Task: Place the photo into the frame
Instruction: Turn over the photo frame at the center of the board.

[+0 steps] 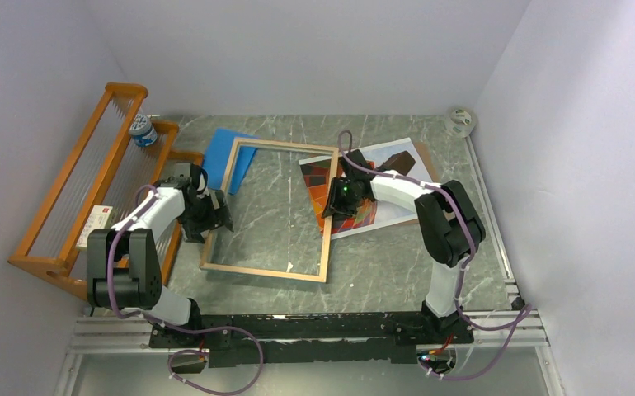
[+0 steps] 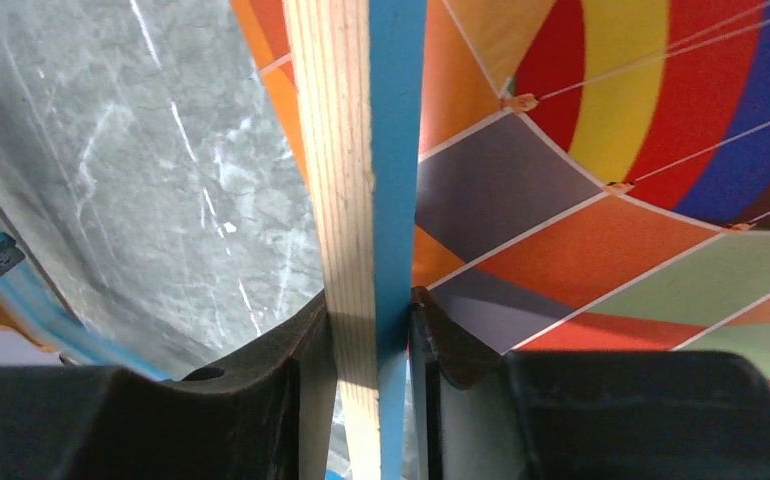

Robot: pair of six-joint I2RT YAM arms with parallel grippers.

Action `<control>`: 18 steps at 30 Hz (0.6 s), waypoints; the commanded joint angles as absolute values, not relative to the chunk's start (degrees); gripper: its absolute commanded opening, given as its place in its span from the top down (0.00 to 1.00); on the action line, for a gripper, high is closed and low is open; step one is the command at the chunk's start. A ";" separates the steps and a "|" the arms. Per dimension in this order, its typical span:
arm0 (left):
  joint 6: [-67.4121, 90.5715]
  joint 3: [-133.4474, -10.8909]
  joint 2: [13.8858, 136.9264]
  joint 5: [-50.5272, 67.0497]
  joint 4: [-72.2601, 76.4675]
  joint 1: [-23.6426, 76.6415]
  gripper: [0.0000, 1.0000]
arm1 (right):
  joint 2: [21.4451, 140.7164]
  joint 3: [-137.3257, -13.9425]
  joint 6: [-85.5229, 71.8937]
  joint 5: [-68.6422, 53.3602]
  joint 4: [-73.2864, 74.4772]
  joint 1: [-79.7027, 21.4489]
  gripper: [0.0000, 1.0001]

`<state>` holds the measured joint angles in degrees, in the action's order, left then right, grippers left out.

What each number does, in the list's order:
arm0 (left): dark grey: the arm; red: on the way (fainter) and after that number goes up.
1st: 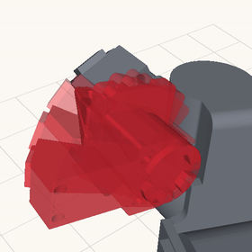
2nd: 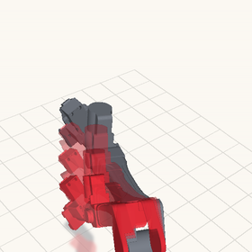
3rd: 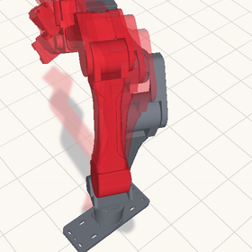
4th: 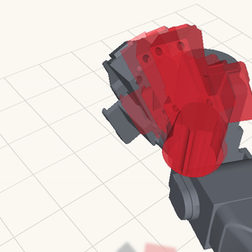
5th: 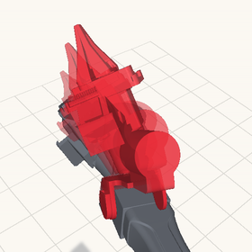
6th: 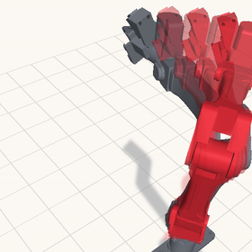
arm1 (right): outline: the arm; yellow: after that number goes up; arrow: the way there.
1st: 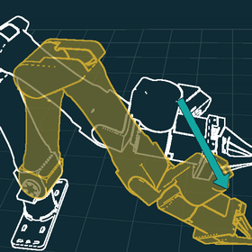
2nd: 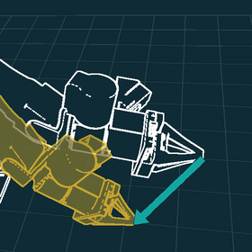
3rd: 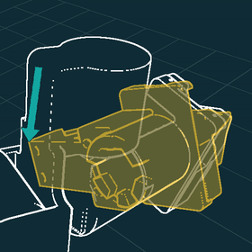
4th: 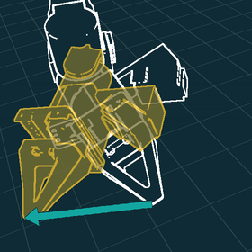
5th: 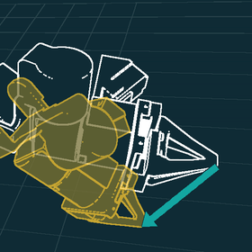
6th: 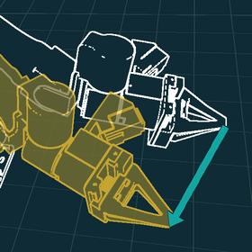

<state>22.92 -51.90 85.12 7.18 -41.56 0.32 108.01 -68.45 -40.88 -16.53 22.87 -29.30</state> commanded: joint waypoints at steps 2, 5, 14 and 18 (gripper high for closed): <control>21.23 -54.23 84.40 4.74 -43.74 0.18 0.07 | 106.50 -73.23 -40.23 -17.51 24.00 -29.51 0.61; 20.93 -53.70 84.22 4.95 -44.29 0.18 0.07 | 106.75 -74.81 -38.15 -17.12 25.93 -29.53 0.58; 19.47 -55.08 80.80 8.71 -44.55 0.18 0.11 | 104.69 -77.70 -36.11 -10.99 32.73 -28.89 0.56; 18.35 -56.13 76.62 12.42 -43.96 0.18 0.12 | 99.13 -71.72 -41.97 -7.54 30.47 -26.72 0.53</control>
